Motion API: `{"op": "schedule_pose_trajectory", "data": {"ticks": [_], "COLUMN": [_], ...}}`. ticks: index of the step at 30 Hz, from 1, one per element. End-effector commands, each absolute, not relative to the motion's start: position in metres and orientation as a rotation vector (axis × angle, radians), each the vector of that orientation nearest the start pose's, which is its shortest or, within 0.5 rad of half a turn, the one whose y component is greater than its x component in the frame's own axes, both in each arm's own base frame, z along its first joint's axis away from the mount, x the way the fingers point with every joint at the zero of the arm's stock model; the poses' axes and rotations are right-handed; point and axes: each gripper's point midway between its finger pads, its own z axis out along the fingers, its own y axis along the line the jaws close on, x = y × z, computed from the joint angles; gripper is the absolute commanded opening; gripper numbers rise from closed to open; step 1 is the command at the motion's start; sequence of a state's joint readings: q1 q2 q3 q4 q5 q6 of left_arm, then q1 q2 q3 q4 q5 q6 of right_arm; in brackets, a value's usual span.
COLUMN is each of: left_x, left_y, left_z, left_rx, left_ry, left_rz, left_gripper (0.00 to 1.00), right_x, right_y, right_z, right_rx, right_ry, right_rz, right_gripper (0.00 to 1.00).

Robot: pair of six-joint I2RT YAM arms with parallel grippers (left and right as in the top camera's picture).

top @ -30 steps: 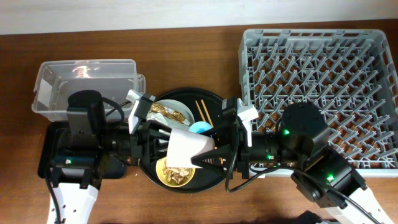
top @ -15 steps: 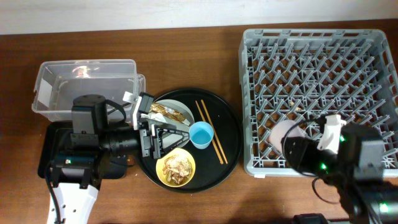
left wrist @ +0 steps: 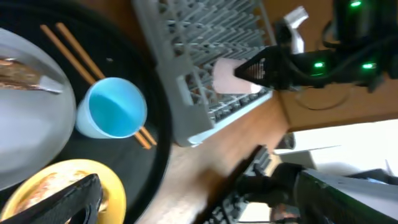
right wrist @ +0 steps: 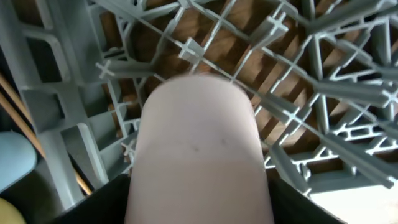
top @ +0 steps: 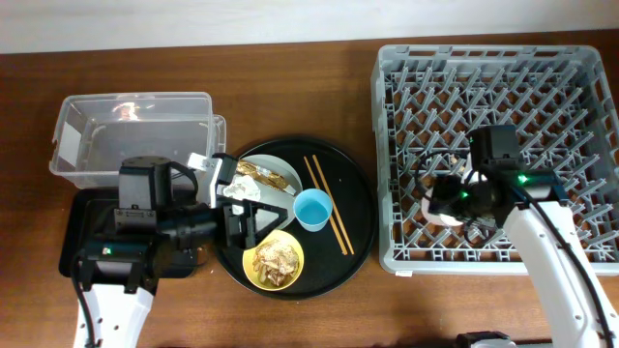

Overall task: Sort waste into correct bins and load items into the dishwasher rack
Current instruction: 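Place the pink cup upside down in the dish rack with the right gripper, then grasp the blue cup with the left gripper and hand it to the right gripper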

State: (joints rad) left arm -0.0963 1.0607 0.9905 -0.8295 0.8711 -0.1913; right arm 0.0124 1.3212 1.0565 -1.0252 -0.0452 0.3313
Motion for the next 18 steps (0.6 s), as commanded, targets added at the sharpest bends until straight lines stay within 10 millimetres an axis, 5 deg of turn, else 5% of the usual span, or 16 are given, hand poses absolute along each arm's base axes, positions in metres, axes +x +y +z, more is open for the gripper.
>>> {"op": "schedule_pose_trajectory", "data": {"ticks": [1,6,9,13,16,18], "left_x": [0.254,0.271,0.284,0.313,0.322,0.321], "left_y": [-0.144,-0.149,-0.173,-0.189,-0.194,-0.197], "left_z": [0.22,0.187,0.162,0.119,0.094,0.078], "left_rx": [0.283,0.38,0.465,0.475,0.458,0.463], "left_ry": [2.432,2.492,2.51,2.551,2.591,2.633], "left_rz": [-0.886,-0.441,-0.367,-0.283,-0.275,-0.282], "left_gripper": [0.95,0.89,0.71,0.6,0.43,0.4], "right_x": [0.28,0.271,0.249,0.216,0.201,0.195], "right_y": [0.01,0.039,0.062,0.071,0.071,0.071], "right_z": [0.14,0.209,0.254,0.281,0.285,0.282], "right_rx": [0.437,0.352,0.246,0.185,0.179,0.187], "right_ry": [2.803,2.657,2.502,2.403,2.39,2.408], "right_rz": [0.143,0.397,0.588,0.652,0.651,0.652], "right_gripper": [0.99,1.0,1.0,0.99,0.99,0.99]}}
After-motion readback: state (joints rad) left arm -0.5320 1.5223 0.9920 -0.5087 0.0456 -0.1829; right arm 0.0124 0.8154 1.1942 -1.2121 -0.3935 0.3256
